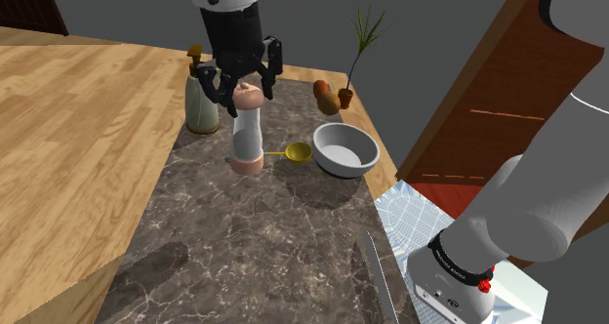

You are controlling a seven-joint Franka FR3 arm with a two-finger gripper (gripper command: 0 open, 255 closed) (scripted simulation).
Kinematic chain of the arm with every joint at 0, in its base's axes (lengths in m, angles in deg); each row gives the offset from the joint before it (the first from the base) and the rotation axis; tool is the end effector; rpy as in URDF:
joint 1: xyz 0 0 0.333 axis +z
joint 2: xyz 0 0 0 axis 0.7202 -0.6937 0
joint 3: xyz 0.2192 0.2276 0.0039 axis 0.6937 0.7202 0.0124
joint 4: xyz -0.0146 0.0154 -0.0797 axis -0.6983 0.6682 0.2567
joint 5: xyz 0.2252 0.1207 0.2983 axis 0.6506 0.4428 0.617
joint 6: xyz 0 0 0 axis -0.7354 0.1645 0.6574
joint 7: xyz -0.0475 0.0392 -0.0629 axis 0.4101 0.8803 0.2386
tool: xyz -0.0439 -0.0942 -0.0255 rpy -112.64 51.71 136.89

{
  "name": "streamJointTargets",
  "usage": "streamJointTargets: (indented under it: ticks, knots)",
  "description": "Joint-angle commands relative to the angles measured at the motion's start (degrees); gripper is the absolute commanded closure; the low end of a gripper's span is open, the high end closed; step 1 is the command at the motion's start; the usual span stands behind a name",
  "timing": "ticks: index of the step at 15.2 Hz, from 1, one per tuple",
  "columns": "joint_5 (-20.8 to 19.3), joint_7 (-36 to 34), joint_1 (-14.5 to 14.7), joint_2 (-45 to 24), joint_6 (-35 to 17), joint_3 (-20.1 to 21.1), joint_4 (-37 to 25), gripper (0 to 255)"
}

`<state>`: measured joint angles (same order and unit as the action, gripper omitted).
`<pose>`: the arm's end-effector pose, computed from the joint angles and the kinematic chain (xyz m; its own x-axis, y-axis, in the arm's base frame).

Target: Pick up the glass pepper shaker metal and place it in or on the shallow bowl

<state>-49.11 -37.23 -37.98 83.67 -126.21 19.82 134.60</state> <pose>0.4394 0.3606 0.5332 0.9994 -0.0005 -0.0347 0.0075 -0.9735 0.2288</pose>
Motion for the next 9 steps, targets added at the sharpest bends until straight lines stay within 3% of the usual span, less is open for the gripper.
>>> streamJointTargets:
  ticks: [1,9]
  knots:
    - [-0.1,0.2,0.1,-0.2,1.5,0.0,-1.7,255]
    - [5.1,12.0,-5.4,13.5,-0.2,-5.4,9.8,255]
